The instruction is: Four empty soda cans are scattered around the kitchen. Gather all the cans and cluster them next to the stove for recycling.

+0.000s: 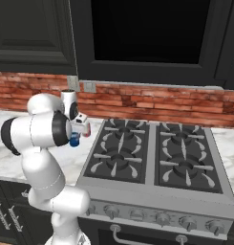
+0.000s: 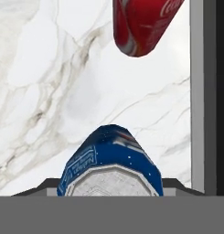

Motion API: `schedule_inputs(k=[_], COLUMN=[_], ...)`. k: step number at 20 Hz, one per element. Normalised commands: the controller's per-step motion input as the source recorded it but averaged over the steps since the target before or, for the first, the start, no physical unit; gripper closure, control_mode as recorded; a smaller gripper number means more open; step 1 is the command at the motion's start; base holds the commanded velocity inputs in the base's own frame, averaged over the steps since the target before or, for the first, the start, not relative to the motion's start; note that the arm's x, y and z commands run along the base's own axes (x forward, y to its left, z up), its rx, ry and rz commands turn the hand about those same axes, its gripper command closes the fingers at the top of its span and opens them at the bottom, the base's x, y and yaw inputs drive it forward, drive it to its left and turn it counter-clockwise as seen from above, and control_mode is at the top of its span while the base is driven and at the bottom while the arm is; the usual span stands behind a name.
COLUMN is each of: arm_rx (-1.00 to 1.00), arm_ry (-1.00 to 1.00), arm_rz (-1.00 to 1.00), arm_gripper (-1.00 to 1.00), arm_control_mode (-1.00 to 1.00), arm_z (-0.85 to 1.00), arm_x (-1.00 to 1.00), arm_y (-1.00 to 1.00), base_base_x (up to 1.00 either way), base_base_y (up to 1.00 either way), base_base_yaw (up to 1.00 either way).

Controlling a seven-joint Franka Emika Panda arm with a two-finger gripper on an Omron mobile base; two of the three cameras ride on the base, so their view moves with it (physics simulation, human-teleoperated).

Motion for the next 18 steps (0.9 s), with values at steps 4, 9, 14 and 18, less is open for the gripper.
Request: schedule_inputs(k=[4,9,14,18], arm_rx=[0.0,0.0,0.0,0.0], arm_ry=[0.0,0.0,0.0,0.0], arm_rz=[0.0,0.0,0.01,0.01], arm_gripper=[1.0,1.0,1.0,1.0], arm_control_mode=[-1.0,-1.0,-1.0,-1.0], arm_z=[0.0,0.0,0.0,-0.01], arm_x=[0.29,0.28,0.24,0.26], arm_y=[-0.11,-0.18,-0.22,-0.1], base_base_x=[0.0,0.0,0.0,0.0], base_base_y=[0.0,0.0,0.0,0.0], base_base_yaw=[0.0,0.0,0.0,0.0])
